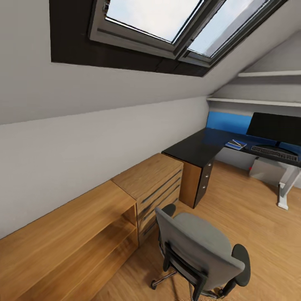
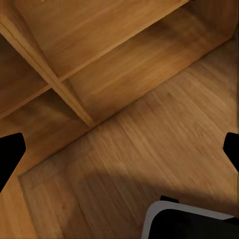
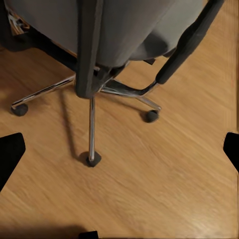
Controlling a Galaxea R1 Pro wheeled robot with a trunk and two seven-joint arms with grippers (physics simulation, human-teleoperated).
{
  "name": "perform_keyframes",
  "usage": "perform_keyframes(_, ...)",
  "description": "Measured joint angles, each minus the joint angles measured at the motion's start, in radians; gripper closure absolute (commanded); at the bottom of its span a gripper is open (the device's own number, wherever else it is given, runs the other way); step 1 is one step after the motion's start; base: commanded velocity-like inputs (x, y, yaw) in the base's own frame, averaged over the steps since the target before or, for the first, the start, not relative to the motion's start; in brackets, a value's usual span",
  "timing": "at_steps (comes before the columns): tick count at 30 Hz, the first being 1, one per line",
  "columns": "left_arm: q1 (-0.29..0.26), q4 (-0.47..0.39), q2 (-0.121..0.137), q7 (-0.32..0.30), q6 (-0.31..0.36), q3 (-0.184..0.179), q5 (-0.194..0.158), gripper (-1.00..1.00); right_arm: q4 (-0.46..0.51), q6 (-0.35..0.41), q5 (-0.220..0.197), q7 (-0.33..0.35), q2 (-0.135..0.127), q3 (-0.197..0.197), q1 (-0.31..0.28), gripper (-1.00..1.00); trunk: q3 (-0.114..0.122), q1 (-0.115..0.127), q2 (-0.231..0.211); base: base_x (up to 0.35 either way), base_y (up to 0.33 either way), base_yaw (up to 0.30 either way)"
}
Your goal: In the bedroom, organize the workspace by keeping the computer under the desk, ensuring the monitor is on the desk, placing the keyboard on the desk next to the monitor, placing the mouse on the desk next to the keyboard, moving the folder from the swivel chair onto the desk next to the mouse, stacking the notebook on top of the folder with the pen on top of the notebook, and positioning the swivel chair next to the desk.
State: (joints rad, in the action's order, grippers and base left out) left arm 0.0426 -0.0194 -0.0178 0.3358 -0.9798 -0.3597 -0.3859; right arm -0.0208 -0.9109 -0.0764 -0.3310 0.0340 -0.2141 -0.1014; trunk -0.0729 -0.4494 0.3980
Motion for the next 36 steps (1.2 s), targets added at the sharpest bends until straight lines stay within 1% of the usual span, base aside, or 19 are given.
perform_keyframes(36, 0.0, 0.0, 0.0, 0.0, 0.0, -0.001, 0.0, -1.0, 0.0, -0.005, 0.0, 0.002, -0.005, -0.001, 0.0, -1.0, 0.0, 0.0, 0.0, 0.0, 0.0, -0.269)
